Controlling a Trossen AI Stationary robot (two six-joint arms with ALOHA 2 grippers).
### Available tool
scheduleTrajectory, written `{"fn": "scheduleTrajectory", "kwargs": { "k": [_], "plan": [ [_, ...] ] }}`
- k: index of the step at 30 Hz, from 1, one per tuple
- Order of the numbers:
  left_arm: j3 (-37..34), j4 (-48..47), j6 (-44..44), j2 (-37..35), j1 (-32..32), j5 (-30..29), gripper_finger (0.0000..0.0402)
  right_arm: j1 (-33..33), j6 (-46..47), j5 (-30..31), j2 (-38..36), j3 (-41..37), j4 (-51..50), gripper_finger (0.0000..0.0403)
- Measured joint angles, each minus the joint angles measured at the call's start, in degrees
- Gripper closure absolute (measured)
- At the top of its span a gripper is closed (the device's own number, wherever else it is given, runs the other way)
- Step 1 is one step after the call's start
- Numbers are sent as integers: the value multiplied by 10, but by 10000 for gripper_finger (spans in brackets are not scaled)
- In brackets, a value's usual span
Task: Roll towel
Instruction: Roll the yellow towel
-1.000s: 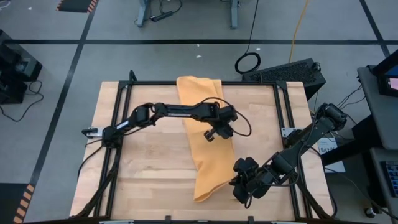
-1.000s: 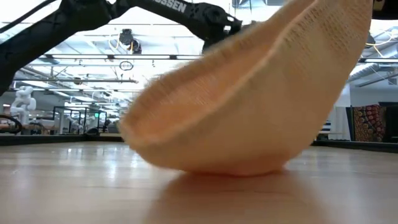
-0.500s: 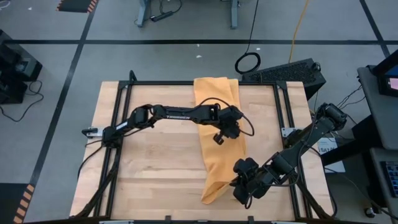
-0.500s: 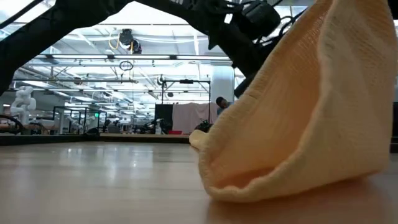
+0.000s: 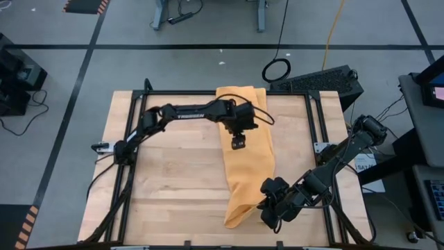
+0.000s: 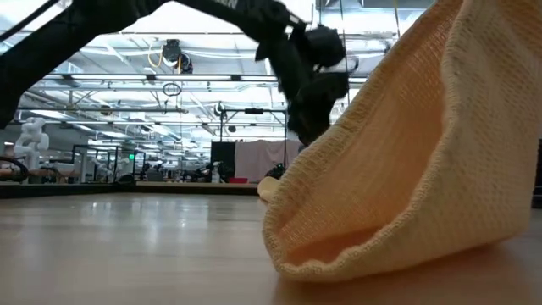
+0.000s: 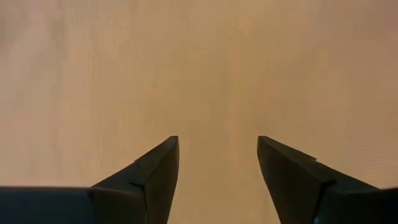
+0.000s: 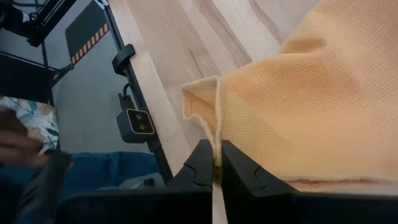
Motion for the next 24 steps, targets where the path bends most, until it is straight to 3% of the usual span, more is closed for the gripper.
{"fn": "scheduleTrajectory", "kwargs": {
  "k": [3, 8, 16, 20, 24],
  "plan": [
    [-25, -10, -55, 2, 19, 21, 183, 0, 1, 0, 0, 0, 0, 403],
    [-27, -60, -169, -15, 25, 114, 201, 4, 2, 0, 0, 0, 0, 403],
    [-46, -109, -227, -82, -70, 72, 221, 9, -16, -1, 0, 0, -35, 403],
    [-121, -66, -308, -137, -134, 64, 222, 9, -35, -1, 0, 0, -56, 403],
    [-236, 62, -412, -213, -215, 56, 222, 10, -56, -1, 0, 0, -69, 403]
  ]
}}
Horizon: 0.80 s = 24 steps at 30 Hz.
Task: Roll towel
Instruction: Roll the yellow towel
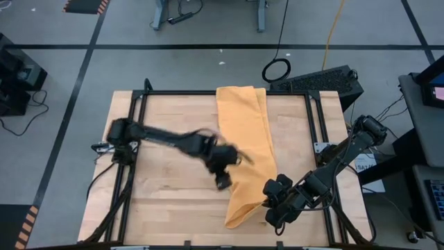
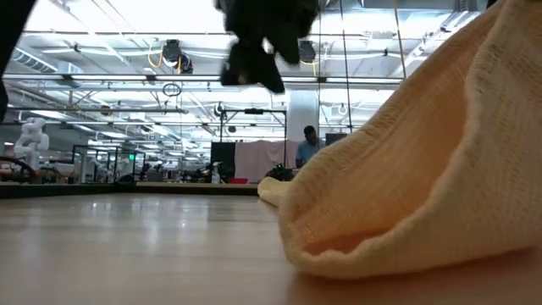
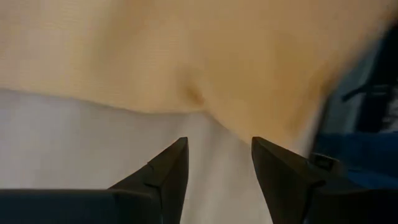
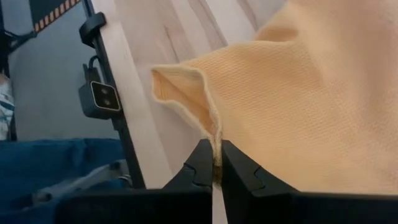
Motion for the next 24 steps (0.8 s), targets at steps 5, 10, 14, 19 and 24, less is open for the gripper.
{"fn": "scheduleTrajectory", "kwargs": {
  "k": [5, 10, 14, 19, 24],
  "plan": [
    [-115, 99, -96, -58, -110, -56, 222, 0, -18, 1, 0, 0, -4, 403],
    [-144, 162, -179, -56, -183, -114, 222, -3, -19, 5, 0, 0, -8, 403],
    [-148, 208, -198, -51, -229, -194, 216, -4, -3, 7, 0, 0, -2, 403],
    [-171, 244, -208, -50, -244, -231, 173, -4, 25, 19, 0, 0, 6, 403],
    [-194, 346, -215, -49, -239, -233, 122, -4, 42, 18, 0, 0, 11, 403]
  ]
}}
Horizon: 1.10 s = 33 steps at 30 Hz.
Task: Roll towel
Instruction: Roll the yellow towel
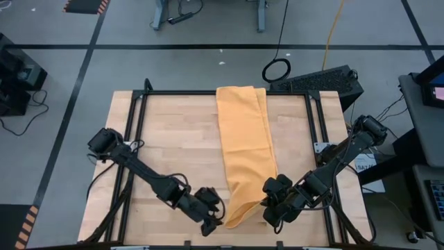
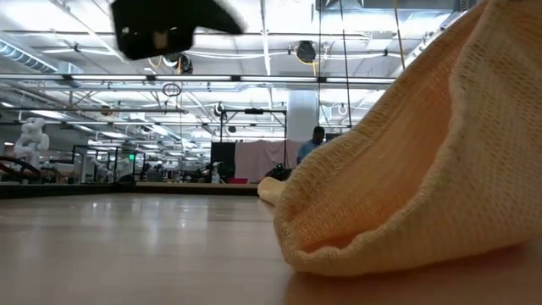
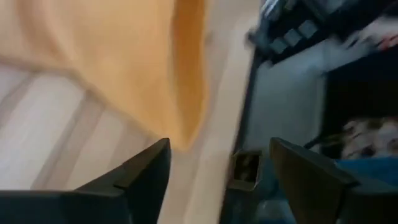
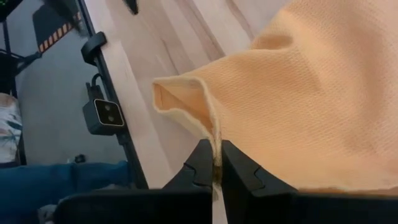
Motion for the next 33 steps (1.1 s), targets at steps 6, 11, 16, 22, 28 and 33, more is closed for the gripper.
{"fn": "scheduleTrajectory", "kwargs": {
  "k": [6, 11, 16, 22, 28, 33],
  "plan": [
    [-16, 76, 61, 27, 2, -63, 122, 1, -10, -2, 0, 0, 4, 403],
    [-18, 122, 59, 94, -6, -67, 153, -5, -46, -2, 0, 0, -1, 403],
    [-4, 127, 3, 134, -14, -59, 166, -5, -63, 0, 0, 0, -11, 403],
    [2, 131, -11, 158, -20, -48, 167, -5, -65, 0, 0, 0, -24, 403],
    [2, 159, -14, 177, -20, -8, 202, -5, -64, 1, 0, 0, -30, 403],
    [1, 155, -46, 183, -8, -1, 339, -8, -63, 4, 0, 0, -31, 403]
  ]
}}
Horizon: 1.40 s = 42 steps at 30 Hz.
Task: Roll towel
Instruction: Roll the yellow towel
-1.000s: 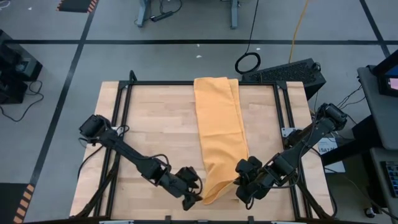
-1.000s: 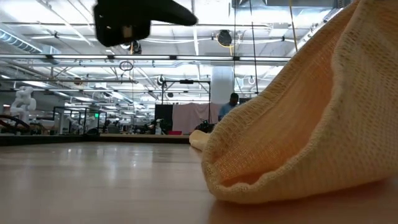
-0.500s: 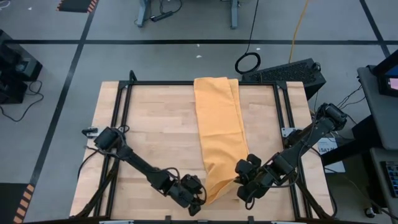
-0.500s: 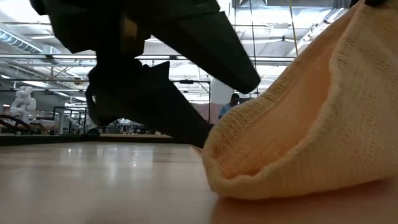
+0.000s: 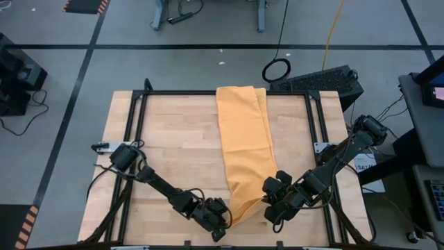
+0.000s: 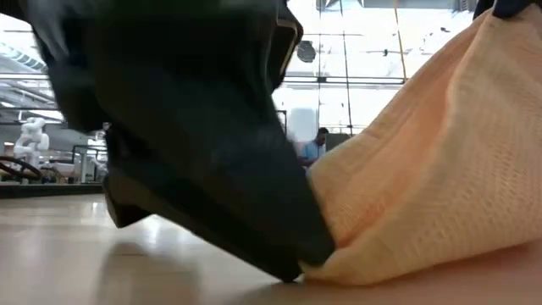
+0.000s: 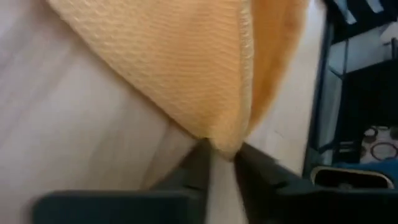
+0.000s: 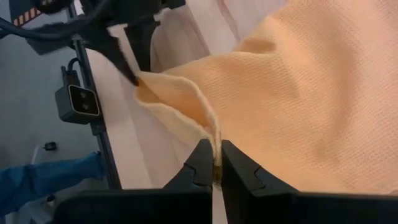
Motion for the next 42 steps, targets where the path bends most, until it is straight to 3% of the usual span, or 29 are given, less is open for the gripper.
{"fn": "scheduleTrajectory", "kwargs": {
  "k": [2, 7, 11, 17, 21, 24, 27, 31, 34, 37, 39, 42],
  "plan": [
    [0, 1, -14, -1, 6, 1, 384, -2, 0, 0, 0, 0, -2, 403],
    [0, 0, -15, -15, 11, -2, 395, -6, 5, -1, 0, 0, -4, 403],
    [0, -62, -14, -58, 11, -1, 398, -8, 7, -3, 0, 0, -8, 403],
    [0, -234, 13, -196, 18, -62, 399, -54, 17, 0, -24, 3, 1, 403],
    [0, -339, 67, -301, 54, -151, 400, -121, -30, 55, -70, 23, 4, 403],
    [0, -371, 150, -375, 111, -186, 400, -199, -104, 115, -111, 46, 11, 403],
    [0, -349, 253, -439, 190, -214, 401, -287, -226, 152, -147, 68, 73, 403],
    [0, -207, 412, -503, 303, -221, 401, -385, -414, 145, -168, 88, 255, 403],
    [0, -29, 505, -532, 377, -177, 401, -439, -531, 101, -167, 99, 427, 403],
    [13, 135, 531, -536, 433, -99, 401, -469, -605, 37, -156, 119, 567, 403],
    [42, 154, 525, -535, 455, -50, 401, -474, -613, 17, -150, 136, 591, 403],
    [89, 62, 513, -536, 462, -3, 401, -472, -578, 7, -148, 153, 530, 403]
  ]
}}
